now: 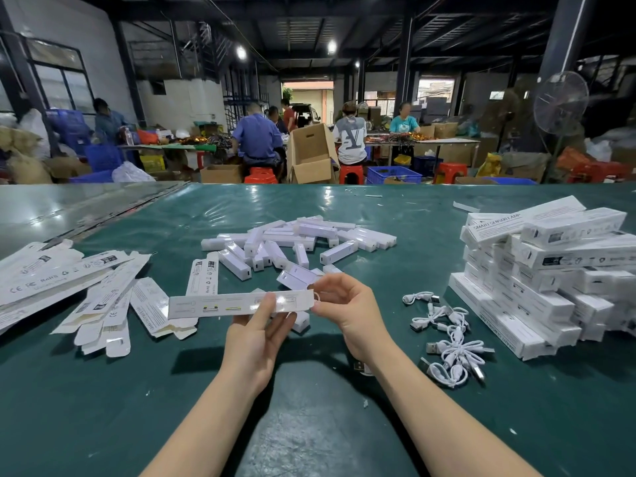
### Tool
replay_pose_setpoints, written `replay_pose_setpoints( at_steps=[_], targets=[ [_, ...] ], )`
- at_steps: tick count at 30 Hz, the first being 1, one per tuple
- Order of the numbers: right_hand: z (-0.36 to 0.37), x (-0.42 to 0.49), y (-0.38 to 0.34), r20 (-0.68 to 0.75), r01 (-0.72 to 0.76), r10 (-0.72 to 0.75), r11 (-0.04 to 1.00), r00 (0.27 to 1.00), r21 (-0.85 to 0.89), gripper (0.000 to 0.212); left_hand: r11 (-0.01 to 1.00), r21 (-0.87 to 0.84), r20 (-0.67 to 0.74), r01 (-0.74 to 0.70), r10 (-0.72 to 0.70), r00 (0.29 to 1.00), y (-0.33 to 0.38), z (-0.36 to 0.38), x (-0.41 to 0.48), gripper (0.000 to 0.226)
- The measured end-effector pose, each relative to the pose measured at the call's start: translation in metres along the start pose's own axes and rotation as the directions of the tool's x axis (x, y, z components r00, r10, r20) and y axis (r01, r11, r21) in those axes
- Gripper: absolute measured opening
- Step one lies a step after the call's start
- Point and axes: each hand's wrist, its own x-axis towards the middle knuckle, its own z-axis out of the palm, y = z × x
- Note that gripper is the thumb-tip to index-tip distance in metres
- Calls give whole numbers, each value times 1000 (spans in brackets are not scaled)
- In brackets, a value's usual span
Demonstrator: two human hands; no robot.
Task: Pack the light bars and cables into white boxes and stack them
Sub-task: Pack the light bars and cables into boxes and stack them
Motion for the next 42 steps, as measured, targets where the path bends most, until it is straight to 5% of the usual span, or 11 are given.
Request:
replay_pose_setpoints(
  at_steps=[9,13,20,28,35,42],
  targets=[
    [4,-1,-4,-58,-89,111,952,992,294,24,999,23,-6,-42,43,999,4,4,-2,4],
    [8,-2,-2,-137,-57,67,995,988,77,24,996,46,-56,-71,73,996,5,2,-2,5],
    [10,-3,-3,-227,-18,-14,991,974,-136,24,916,255,-90,-309,340,936,4,3,-3,19],
    [10,-1,-9,-107,-189,226,942,968,278,21,963,133,-178,-235,257,950,7,6,-5,10],
    [12,0,-7,-102,-231,284,904,953,361,15,921,193,-106,-339,363,926,8,11,-9,17],
    [19,-1,1,-219,-56,98,980,971,192,20,968,118,-112,-223,236,965,0,15,-13,18]
  ],
)
